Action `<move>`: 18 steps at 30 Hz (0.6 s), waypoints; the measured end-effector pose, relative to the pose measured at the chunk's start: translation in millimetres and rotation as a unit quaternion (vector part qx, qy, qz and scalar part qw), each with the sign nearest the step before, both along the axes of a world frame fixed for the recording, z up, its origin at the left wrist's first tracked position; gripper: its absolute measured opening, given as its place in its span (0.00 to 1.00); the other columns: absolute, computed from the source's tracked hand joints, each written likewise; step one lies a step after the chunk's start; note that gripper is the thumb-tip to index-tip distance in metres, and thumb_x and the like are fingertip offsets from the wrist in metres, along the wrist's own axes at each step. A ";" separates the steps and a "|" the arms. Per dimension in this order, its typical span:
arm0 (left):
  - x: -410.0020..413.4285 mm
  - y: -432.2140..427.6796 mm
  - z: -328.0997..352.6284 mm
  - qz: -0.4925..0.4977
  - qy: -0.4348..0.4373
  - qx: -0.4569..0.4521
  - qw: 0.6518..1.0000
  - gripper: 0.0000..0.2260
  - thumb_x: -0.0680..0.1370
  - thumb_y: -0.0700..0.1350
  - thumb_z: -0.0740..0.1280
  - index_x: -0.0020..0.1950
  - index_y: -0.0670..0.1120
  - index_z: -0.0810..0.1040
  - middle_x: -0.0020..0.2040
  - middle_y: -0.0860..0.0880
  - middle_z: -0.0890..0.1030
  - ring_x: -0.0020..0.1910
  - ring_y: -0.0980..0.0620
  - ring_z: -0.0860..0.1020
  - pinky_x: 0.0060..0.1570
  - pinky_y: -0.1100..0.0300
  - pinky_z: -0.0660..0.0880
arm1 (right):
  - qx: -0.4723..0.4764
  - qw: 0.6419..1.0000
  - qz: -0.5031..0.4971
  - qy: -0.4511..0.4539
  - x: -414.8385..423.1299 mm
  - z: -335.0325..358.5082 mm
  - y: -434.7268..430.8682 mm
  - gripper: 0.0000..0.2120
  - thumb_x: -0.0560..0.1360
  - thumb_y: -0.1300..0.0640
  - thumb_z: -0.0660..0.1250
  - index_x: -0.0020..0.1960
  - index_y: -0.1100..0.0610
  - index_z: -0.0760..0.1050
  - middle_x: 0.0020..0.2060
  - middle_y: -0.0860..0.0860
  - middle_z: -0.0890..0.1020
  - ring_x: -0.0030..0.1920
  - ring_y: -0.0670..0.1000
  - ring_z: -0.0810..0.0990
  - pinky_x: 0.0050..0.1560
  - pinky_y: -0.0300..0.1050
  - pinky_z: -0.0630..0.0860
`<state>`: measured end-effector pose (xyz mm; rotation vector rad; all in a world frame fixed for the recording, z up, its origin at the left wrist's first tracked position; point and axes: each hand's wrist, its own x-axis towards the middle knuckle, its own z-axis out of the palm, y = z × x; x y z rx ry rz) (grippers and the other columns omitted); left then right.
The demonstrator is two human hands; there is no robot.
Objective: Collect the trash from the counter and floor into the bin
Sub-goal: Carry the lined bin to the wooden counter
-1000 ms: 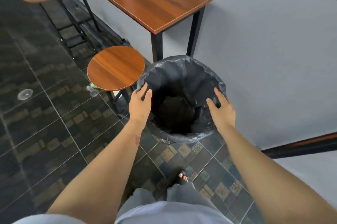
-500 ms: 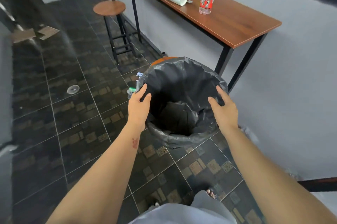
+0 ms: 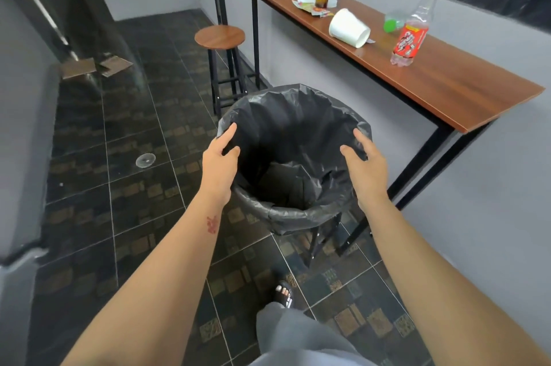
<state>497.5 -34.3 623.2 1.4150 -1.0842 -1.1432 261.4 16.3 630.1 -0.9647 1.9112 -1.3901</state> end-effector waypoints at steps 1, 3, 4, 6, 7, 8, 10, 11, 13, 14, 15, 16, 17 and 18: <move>1.2 -14.2 -0.3 0.000 0.001 -0.003 1.000 0.22 0.82 0.37 0.60 0.72 0.57 0.72 0.75 0.53 0.65 0.75 0.50 0.62 0.71 0.51 0.61 | -0.003 1.000 -0.001 0.001 1.6 -0.8 -15.7 0.23 0.78 0.51 0.67 0.71 0.42 0.69 0.72 0.45 0.70 0.72 0.50 0.67 0.71 0.51 0.65; 2.9 -42.5 3.2 0.006 0.006 -0.003 1.000 0.22 0.82 0.37 0.60 0.72 0.58 0.71 0.76 0.53 0.64 0.76 0.49 0.60 0.72 0.49 0.59 | -0.010 1.000 -0.003 0.003 4.1 -1.9 -46.2 0.22 0.78 0.51 0.67 0.71 0.41 0.69 0.72 0.45 0.70 0.71 0.50 0.68 0.70 0.51 0.65; 3.3 -58.0 4.9 0.004 0.007 0.001 1.000 0.22 0.83 0.37 0.59 0.72 0.58 0.71 0.77 0.53 0.63 0.76 0.49 0.59 0.72 0.48 0.58 | -0.010 1.000 -0.005 0.000 4.5 -1.7 -61.4 0.22 0.78 0.51 0.67 0.71 0.41 0.69 0.72 0.45 0.70 0.71 0.51 0.68 0.69 0.50 0.65; 2.4 -89.0 10.0 -0.001 0.009 0.007 1.000 0.22 0.83 0.36 0.59 0.72 0.58 0.71 0.77 0.53 0.62 0.76 0.48 0.58 0.73 0.47 0.57 | -0.009 1.000 -0.010 -0.009 4.5 -0.2 -90.0 0.22 0.78 0.51 0.67 0.71 0.42 0.69 0.72 0.45 0.70 0.72 0.51 0.67 0.70 0.52 0.65; 4.2 -96.3 11.9 -0.003 0.012 0.010 1.000 0.23 0.83 0.36 0.58 0.72 0.58 0.71 0.77 0.53 0.62 0.77 0.48 0.58 0.73 0.48 0.57 | -0.005 1.000 -0.009 -0.011 5.9 -0.2 -96.2 0.23 0.78 0.51 0.67 0.71 0.42 0.69 0.72 0.46 0.69 0.72 0.51 0.67 0.71 0.53 0.65; 3.4 -115.5 13.8 -0.005 0.021 0.009 1.000 0.23 0.83 0.35 0.58 0.72 0.57 0.71 0.77 0.53 0.63 0.77 0.48 0.58 0.73 0.48 0.57 | -0.004 1.000 -0.011 -0.007 5.9 0.7 -113.3 0.23 0.78 0.51 0.67 0.71 0.42 0.69 0.72 0.46 0.69 0.72 0.52 0.67 0.71 0.54 0.65; 1.8 -135.4 13.9 -0.010 0.028 0.008 1.000 0.24 0.82 0.33 0.56 0.73 0.56 0.71 0.77 0.53 0.63 0.76 0.49 0.58 0.73 0.49 0.57 | 0.001 1.000 -0.013 -0.006 4.6 1.6 -132.0 0.23 0.78 0.50 0.67 0.71 0.41 0.69 0.73 0.46 0.69 0.72 0.52 0.67 0.71 0.55 0.65; 0.7 -144.4 14.0 -0.010 0.033 0.006 0.999 0.25 0.82 0.32 0.56 0.72 0.56 0.71 0.77 0.54 0.63 0.76 0.49 0.58 0.74 0.49 0.57 | 0.000 1.000 -0.016 -0.004 4.0 2.2 -140.4 0.23 0.78 0.50 0.67 0.71 0.41 0.69 0.73 0.46 0.69 0.72 0.52 0.67 0.71 0.55 0.65; -1.5 -172.4 12.1 -0.026 0.038 0.013 0.999 0.26 0.82 0.31 0.55 0.72 0.57 0.71 0.76 0.54 0.63 0.76 0.49 0.59 0.74 0.50 0.57 | 0.006 0.999 -0.032 0.005 3.0 -0.9 -165.4 0.23 0.77 0.50 0.67 0.71 0.40 0.68 0.73 0.45 0.68 0.72 0.52 0.67 0.71 0.54 0.65; -1.8 -184.4 10.1 -0.032 0.039 0.019 0.999 0.27 0.82 0.31 0.55 0.71 0.58 0.72 0.76 0.55 0.64 0.76 0.50 0.60 0.74 0.50 0.57 | 0.013 0.999 -0.040 0.006 3.5 -2.1 -173.9 0.23 0.77 0.49 0.67 0.71 0.40 0.68 0.73 0.45 0.68 0.73 0.51 0.67 0.71 0.54 0.65; -2.4 -196.6 8.5 -0.037 0.038 0.025 0.998 0.27 0.81 0.30 0.55 0.71 0.58 0.73 0.76 0.55 0.64 0.76 0.50 0.60 0.74 0.51 0.57 | 0.020 0.999 -0.047 0.007 4.0 -4.1 -181.4 0.23 0.77 0.49 0.67 0.71 0.40 0.68 0.73 0.44 0.68 0.73 0.51 0.66 0.71 0.54 0.65; -3.2 -208.9 8.2 -0.047 0.040 0.029 0.998 0.27 0.81 0.30 0.55 0.71 0.57 0.73 0.76 0.55 0.64 0.76 0.50 0.60 0.74 0.51 0.57 | 0.026 0.998 -0.053 0.008 4.6 -5.8 -188.7 0.24 0.77 0.48 0.67 0.71 0.40 0.67 0.73 0.44 0.68 0.73 0.51 0.66 0.71 0.54 0.65; -3.9 -221.4 7.5 -0.059 0.043 0.032 0.997 0.26 0.81 0.30 0.55 0.71 0.56 0.73 0.76 0.55 0.64 0.76 0.50 0.59 0.74 0.52 0.57 | 0.032 0.998 -0.060 0.011 5.4 -7.0 -195.2 0.24 0.77 0.48 0.67 0.72 0.40 0.67 0.73 0.44 0.68 0.73 0.51 0.66 0.71 0.54 0.64; -5.0 -234.7 6.8 -0.070 0.045 0.035 0.996 0.26 0.82 0.31 0.55 0.71 0.56 0.72 0.76 0.55 0.63 0.76 0.50 0.58 0.73 0.52 0.56 | 0.038 0.997 -0.067 0.015 6.3 -8.5 -202.3 0.24 0.77 0.49 0.67 0.72 0.40 0.67 0.73 0.45 0.68 0.73 0.51 0.66 0.71 0.53 0.64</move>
